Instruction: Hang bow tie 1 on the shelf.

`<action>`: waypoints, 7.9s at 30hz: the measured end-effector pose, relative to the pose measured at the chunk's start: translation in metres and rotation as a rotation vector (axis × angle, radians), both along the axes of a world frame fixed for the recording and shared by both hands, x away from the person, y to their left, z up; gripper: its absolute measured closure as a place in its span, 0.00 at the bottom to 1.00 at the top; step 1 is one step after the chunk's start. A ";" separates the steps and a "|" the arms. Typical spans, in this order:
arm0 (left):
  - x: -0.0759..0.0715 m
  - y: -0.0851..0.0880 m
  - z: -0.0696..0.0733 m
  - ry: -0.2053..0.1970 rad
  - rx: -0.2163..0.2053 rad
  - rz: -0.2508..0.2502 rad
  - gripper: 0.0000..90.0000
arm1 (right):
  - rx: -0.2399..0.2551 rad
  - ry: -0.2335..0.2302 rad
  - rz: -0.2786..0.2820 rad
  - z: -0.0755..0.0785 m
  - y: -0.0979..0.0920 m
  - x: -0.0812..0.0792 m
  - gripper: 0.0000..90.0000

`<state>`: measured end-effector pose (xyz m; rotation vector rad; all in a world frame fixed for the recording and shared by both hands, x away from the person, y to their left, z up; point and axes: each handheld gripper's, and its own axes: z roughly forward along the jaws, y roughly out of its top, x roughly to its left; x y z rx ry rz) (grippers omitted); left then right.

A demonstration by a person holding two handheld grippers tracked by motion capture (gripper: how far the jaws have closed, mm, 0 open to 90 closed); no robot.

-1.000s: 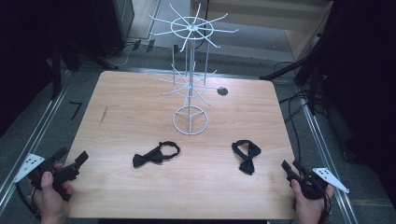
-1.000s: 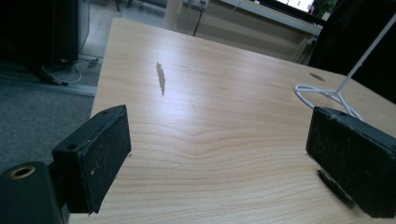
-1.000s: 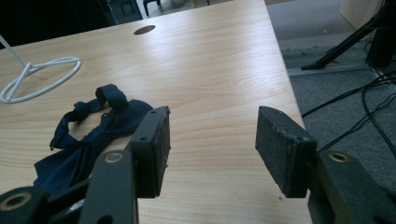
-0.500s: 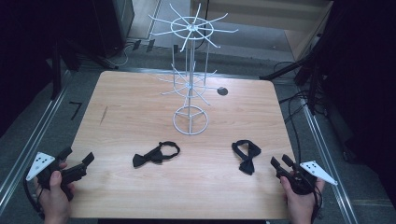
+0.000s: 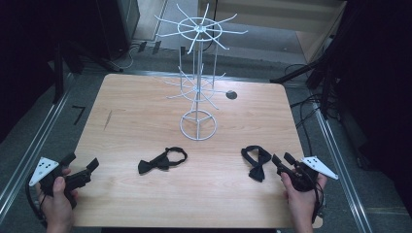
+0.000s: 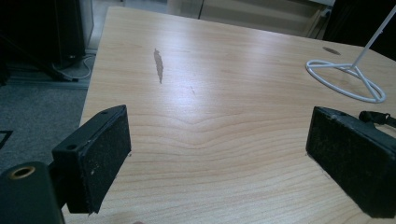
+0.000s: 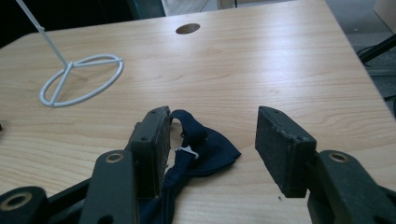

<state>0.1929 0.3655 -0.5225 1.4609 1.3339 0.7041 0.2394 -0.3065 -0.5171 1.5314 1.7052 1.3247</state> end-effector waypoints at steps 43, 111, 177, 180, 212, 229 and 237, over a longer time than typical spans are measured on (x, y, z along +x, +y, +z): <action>0.001 -0.004 0.000 0.021 0.045 -0.017 0.09 | -0.039 0.232 0.045 -0.034 0.040 0.027 0.85; 0.002 -0.005 0.001 0.026 0.046 -0.041 0.09 | 0.003 -0.128 0.187 0.053 0.112 0.015 0.86; 0.003 -0.005 0.000 0.024 0.050 -0.043 0.09 | 0.037 -0.291 0.242 0.116 0.141 0.028 0.86; 0.003 -0.005 0.000 0.023 0.047 -0.042 0.09 | 0.038 -0.290 0.241 0.118 0.143 0.030 0.86; 0.003 -0.005 0.000 0.024 0.049 -0.045 0.09 | 0.029 -0.265 0.237 0.123 0.153 0.060 0.86; 0.003 -0.005 0.000 0.025 0.050 -0.045 0.09 | 0.015 -0.220 0.236 0.113 0.159 0.077 0.86; 0.003 -0.005 0.001 0.027 0.050 -0.045 0.09 | 0.026 -0.181 0.236 0.104 0.161 0.086 0.86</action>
